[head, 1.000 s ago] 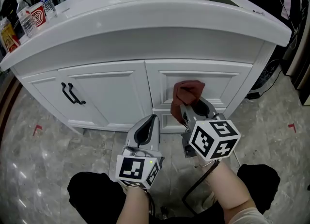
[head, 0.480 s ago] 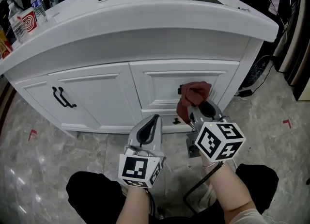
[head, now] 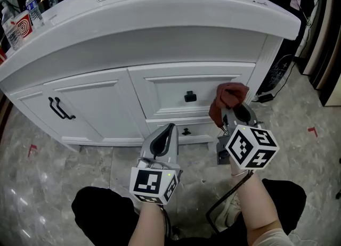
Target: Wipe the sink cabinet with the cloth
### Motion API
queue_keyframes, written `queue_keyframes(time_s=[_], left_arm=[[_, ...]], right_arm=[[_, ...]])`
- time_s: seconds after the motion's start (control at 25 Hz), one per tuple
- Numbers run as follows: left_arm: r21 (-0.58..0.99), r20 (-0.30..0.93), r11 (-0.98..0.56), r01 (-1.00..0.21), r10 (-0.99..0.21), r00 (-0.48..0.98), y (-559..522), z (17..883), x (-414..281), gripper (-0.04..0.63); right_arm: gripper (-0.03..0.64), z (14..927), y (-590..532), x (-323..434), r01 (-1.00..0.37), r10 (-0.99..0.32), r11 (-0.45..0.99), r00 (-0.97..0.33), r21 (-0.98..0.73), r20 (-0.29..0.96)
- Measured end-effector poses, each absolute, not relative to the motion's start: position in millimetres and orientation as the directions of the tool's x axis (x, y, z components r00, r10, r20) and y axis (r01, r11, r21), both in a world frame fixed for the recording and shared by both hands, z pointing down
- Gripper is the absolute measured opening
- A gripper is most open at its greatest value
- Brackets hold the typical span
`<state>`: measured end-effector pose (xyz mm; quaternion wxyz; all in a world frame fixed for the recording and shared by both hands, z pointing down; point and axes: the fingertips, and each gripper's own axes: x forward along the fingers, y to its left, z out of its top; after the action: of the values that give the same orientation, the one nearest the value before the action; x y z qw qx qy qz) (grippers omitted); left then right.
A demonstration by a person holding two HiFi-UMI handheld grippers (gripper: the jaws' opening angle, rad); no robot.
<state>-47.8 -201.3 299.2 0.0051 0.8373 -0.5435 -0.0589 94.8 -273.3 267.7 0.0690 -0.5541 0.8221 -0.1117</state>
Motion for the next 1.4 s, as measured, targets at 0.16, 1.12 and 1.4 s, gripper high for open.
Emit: queue_keyframes(time_s=[0.16,1.12,1.4], left_arm=[[0.078,-0.08,-0.43,-0.899,-0.902,0.424,-203.5,304.4,-30.0,0.0],[0.098,-0.045,-0.213,-0.972,-0.977,0.21,-185.5,327.1,-161.2,0.0],[0.107,-0.042,-0.244,-0.964,-0.97,0.24,-189.2,335.0,-159.3,0.0]], right_arm=[[0.078,266.9,-270.2,112.0,-0.899,-0.93,0.35,-0.367,-0.262,0.016],[0.078,328.1,-250.2,-109.8,-0.702,-0.711,0.664,-0.7,-0.258,0.074],[0.08,329.2,-252.6,-113.7,-0.705,-0.712,0.666,-0.698,-0.242,0.073]])
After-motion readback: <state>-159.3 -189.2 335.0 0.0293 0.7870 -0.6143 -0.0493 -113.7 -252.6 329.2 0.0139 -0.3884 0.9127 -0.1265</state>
